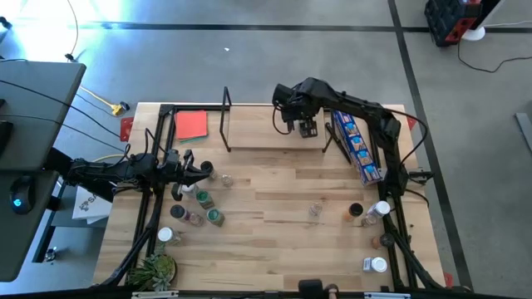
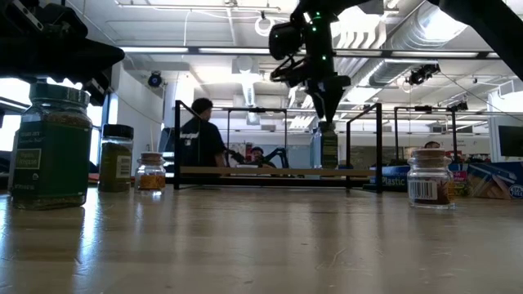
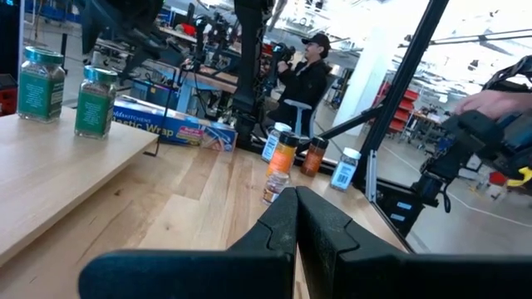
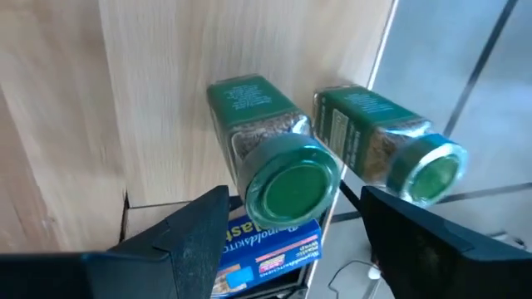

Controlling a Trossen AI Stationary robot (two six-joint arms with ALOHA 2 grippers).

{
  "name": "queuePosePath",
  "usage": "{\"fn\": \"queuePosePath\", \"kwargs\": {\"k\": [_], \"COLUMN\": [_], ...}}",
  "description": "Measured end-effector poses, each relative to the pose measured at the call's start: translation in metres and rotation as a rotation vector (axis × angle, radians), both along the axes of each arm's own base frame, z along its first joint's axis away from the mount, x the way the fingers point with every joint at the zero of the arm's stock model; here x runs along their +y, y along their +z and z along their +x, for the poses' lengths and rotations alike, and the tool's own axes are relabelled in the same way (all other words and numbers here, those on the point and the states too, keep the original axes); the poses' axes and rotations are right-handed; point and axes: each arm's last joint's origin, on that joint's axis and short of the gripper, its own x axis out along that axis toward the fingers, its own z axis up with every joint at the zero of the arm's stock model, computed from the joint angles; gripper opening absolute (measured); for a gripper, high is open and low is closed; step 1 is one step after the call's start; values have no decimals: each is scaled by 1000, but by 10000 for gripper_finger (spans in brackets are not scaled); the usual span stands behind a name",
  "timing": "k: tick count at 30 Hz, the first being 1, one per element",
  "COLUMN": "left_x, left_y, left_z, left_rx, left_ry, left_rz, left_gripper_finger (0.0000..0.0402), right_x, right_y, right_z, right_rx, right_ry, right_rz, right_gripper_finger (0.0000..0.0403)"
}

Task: Shelf spices
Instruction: Put the green seasoning bottle on the shelf aligned with the other green seasoning bottle

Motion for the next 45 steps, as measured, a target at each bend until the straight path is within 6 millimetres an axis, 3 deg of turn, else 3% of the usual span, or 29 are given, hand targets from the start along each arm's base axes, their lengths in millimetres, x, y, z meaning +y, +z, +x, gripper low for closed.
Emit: {"fn": "queuePosePath", "kwargs": {"k": [6, 10, 18, 22, 26, 31, 45], "left_x": [0, 0, 0, 0, 0, 0, 0], "left_y": [0, 0, 0, 0, 0, 0, 0], "left_z": [0, 0, 0, 0, 0, 0, 0], "left_rx": [0, 0, 0, 0, 0, 0, 0], "left_ry": [-5, -5, -14, -14, -11, -11, -12], "left_rz": [0, 0, 0, 0, 0, 0, -2], "left_gripper_finger": [1, 1, 1, 1, 1, 1, 1], "right_x": [11, 1, -42, -42, -34, -39, -48], "right_y": [6, 6, 10, 9, 9, 9, -4], "right_z": [4, 0, -22, -24, -17, -19, -25], "right_rx": [-17, -46, -199, -245, -254, -268, -273], "right_ry": [-10, -76, -347, -373, -330, -385, -425], "right_rz": [4, 0, 32, 167, 168, 160, 183], "right_gripper_finger": [262, 243, 176, 140, 104, 70, 57]}}
